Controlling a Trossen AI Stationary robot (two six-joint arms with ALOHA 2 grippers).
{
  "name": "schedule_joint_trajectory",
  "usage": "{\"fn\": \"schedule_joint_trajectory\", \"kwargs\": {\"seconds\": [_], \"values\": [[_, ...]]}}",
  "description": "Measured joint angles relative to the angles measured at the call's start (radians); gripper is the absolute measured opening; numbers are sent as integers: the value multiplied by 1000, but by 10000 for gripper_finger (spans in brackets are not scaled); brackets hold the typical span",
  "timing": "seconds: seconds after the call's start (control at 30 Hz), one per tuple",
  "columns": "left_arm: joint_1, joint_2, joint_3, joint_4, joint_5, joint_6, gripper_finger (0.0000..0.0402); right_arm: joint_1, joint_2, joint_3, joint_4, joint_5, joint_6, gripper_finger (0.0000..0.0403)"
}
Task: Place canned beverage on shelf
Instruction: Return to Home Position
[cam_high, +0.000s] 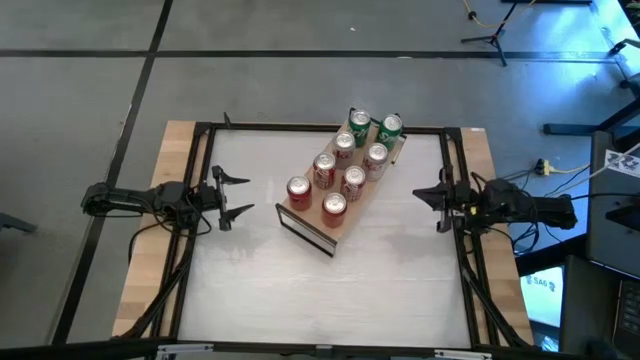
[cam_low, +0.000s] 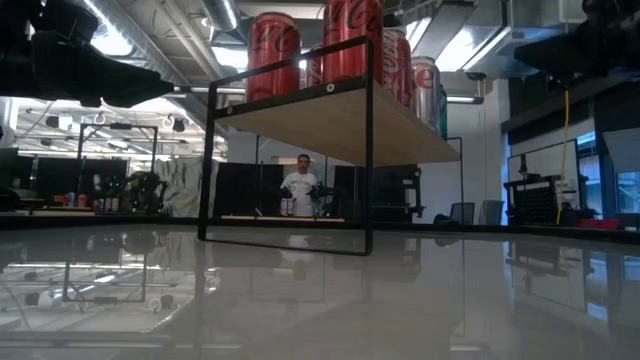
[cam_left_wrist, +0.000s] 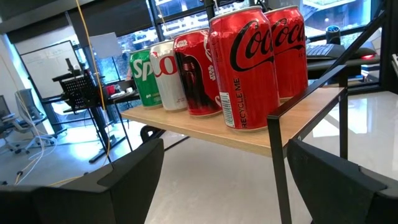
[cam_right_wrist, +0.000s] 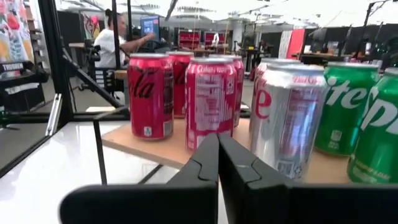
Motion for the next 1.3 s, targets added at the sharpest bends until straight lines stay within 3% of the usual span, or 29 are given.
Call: {"fn": "schedule_joint_trajectory", "kwargs": {"seconds": [0.27, 0.8, 1.3], "values": [[0, 0, 0, 0, 0, 0, 330, 1, 0, -2, -25, 0, 15, 1], [0, 0, 0, 0, 0, 0, 330, 0, 0, -188, 172, 18, -7, 1], [0, 0, 0, 0, 0, 0, 330, 0, 1, -191, 177, 24, -27, 1]]}}
